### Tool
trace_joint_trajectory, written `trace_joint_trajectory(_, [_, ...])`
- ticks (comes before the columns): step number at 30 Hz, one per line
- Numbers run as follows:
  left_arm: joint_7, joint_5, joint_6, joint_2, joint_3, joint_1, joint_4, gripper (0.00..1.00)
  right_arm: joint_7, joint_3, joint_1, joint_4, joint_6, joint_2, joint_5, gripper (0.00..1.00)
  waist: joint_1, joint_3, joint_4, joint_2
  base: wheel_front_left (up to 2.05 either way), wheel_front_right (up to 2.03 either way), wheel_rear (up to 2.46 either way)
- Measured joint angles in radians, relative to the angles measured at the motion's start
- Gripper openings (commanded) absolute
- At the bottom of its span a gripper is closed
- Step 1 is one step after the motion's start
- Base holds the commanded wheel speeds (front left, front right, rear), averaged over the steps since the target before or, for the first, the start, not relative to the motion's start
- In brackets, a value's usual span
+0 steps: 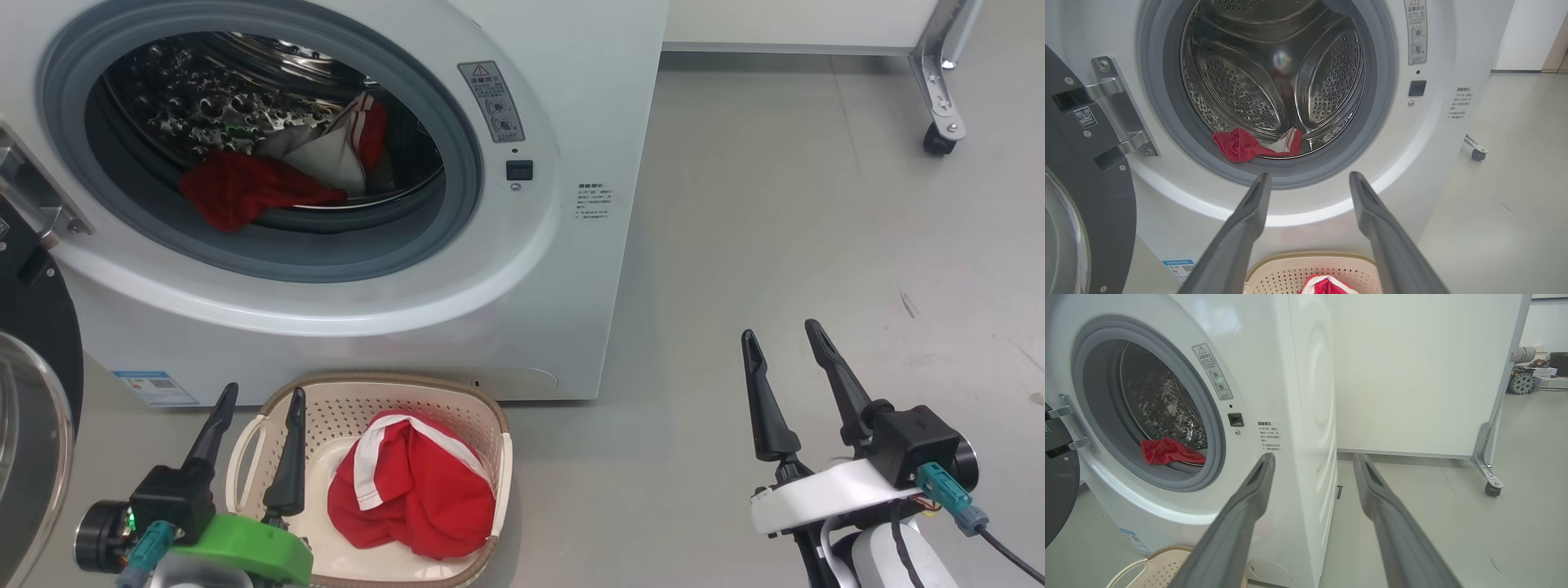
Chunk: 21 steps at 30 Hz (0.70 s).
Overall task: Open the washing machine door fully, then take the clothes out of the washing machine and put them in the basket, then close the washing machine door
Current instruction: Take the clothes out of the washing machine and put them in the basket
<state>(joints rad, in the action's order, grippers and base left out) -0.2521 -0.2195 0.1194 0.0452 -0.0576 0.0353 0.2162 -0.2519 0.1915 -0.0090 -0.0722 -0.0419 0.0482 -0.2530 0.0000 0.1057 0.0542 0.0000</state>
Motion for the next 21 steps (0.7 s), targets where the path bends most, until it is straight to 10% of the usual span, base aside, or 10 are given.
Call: trace_joint_trajectory(21, [0.0,0.001,0.0,-0.001,-0.008,-0.019,-0.011,1.0,0.0,0.0,0.0,0.001,-0.001,-0.001,0.0,1.0,0.0,0.002,-0.009,0.0,0.0,0.0,0.0])
